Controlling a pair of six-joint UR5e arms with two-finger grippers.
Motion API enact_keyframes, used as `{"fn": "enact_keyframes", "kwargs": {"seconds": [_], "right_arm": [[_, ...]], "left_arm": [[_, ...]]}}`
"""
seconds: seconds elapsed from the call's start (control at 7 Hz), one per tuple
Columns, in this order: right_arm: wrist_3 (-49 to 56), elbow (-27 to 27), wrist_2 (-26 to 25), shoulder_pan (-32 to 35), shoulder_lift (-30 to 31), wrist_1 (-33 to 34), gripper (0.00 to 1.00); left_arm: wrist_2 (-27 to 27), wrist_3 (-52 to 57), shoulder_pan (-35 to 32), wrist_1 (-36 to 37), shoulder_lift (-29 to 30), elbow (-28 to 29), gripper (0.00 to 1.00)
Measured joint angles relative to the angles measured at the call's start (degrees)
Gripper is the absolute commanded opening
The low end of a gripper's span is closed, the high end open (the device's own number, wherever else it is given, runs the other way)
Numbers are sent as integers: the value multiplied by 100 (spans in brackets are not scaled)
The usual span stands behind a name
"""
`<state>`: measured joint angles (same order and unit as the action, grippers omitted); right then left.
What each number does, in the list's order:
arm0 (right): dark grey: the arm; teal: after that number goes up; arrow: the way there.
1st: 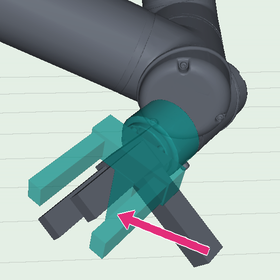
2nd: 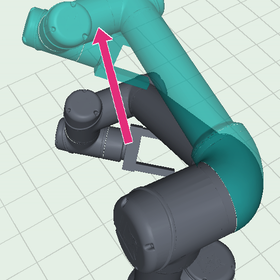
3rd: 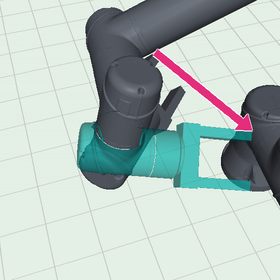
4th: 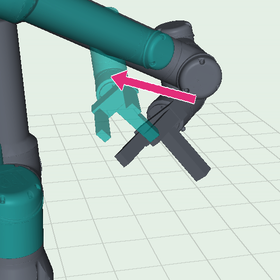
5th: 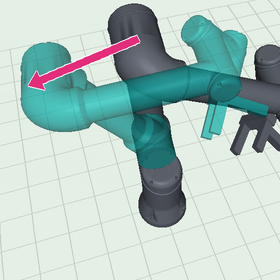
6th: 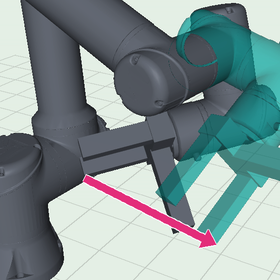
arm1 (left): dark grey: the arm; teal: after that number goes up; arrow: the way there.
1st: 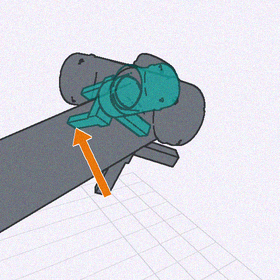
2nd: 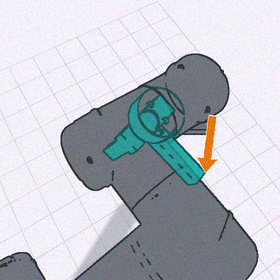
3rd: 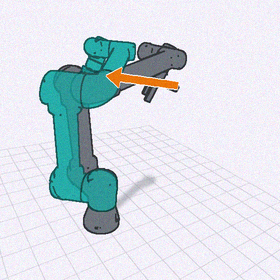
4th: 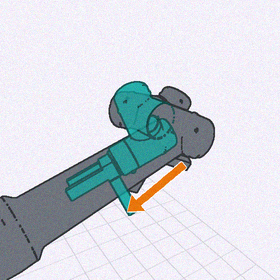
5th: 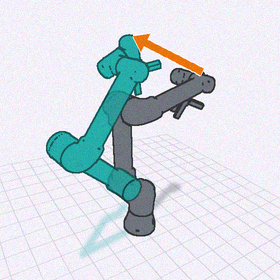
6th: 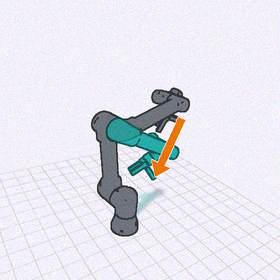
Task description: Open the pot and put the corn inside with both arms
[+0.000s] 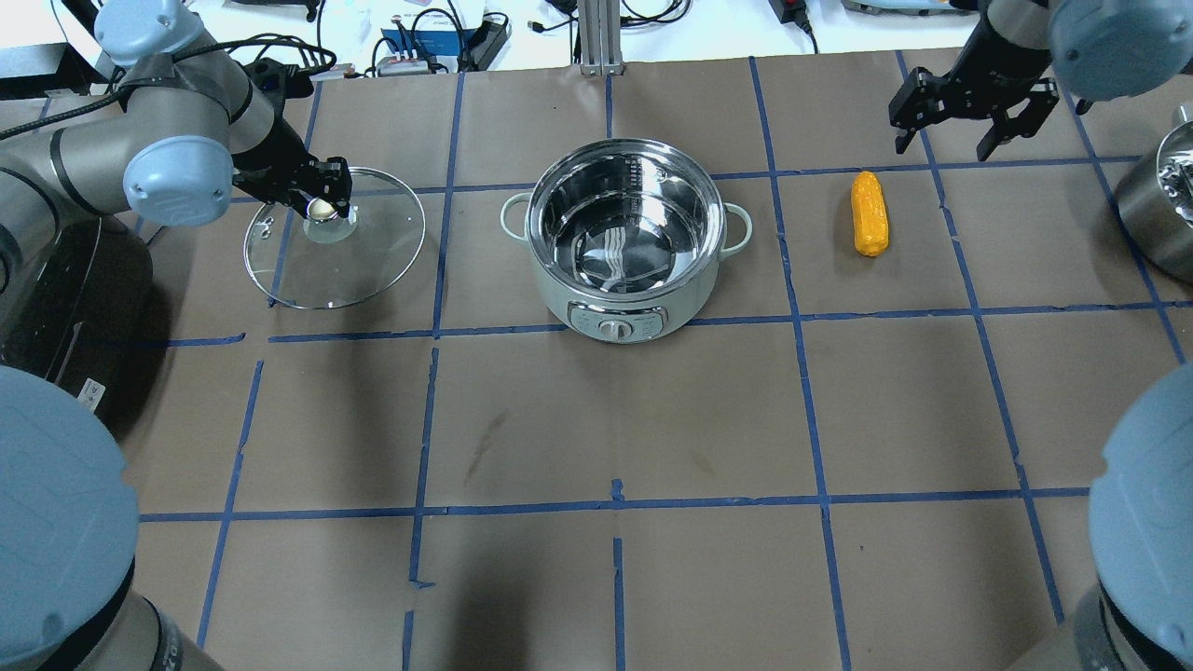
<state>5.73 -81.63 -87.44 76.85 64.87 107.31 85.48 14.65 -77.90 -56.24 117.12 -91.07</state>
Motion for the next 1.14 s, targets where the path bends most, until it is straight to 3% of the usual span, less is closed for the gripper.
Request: {"fn": "enact_keyframes", "kwargs": {"seconds": [0.14,0.43,0.57,0.71,0.86,1.14], "right_arm": [[74,-19,5,13,-399,341,92],[160,-155,7,27,-922,886,91],[185,-307,7,30,-1041,1209,81],[195,-398,9,34,-1108,1404,41],[201,-440,13,37,-1148,1482,16],[234,-461,27,40,-1156,1478,8]], "left_arm": [[-55,60,25,141,114,-55,99],[-88,76,36,186,85,-119,100],[-83,53,15,110,-50,-109,100],[-65,44,-32,-126,-258,-78,100],[-43,12,-108,-605,-568,-12,100],[91,-355,-436,-1859,-1369,82,100]]}}
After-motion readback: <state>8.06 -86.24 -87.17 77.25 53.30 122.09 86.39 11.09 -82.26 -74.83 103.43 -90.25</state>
